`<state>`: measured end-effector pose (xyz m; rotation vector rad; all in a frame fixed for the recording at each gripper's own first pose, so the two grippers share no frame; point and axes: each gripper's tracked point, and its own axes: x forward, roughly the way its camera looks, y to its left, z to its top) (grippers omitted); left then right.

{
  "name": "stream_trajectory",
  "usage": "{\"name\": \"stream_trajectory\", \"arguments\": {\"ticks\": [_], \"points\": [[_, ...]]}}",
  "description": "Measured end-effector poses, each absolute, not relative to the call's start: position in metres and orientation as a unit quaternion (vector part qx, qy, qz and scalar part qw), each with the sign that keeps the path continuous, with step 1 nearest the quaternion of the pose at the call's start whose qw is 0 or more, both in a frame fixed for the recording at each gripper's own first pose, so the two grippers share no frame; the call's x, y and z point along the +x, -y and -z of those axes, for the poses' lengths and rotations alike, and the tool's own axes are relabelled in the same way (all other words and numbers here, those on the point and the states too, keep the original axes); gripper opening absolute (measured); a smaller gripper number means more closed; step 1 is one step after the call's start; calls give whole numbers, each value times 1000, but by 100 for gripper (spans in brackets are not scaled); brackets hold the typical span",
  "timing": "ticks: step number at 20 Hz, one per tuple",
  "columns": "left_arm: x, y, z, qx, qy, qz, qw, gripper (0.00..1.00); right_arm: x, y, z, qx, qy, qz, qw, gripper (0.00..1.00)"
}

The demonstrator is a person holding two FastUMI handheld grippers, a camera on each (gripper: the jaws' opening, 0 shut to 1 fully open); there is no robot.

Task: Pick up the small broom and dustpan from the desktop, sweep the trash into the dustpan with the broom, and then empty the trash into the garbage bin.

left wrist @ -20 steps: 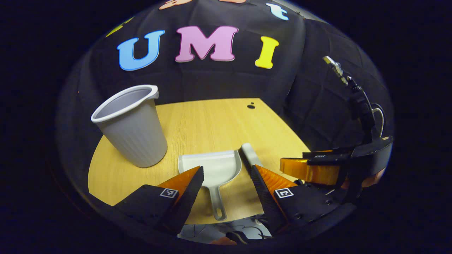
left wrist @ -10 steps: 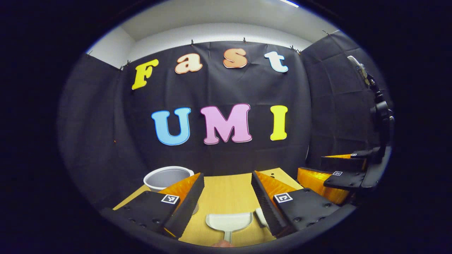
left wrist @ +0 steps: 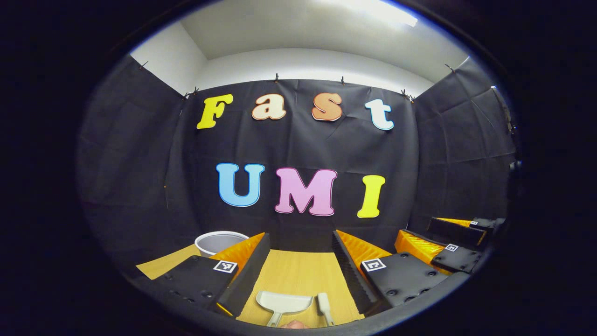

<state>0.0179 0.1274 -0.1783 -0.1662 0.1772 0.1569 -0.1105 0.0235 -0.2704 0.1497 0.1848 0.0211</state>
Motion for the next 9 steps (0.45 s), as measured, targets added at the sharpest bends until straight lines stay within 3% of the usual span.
{"name": "stream_trajectory", "arguments": {"ticks": [5, 6, 9], "points": [[32, -135, 174, -81, -86, -64, 991, 80, -103, -21, 263, 72, -88, 28, 993, 92], [34, -133, 178, -84, -88, -59, 991, 78, -102, -26, 265, 71, -90, 28, 993, 95], [37, -137, 175, -82, -83, -45, 992, 80, -97, -39, 266, 61, -97, 21, 993, 92]]}}
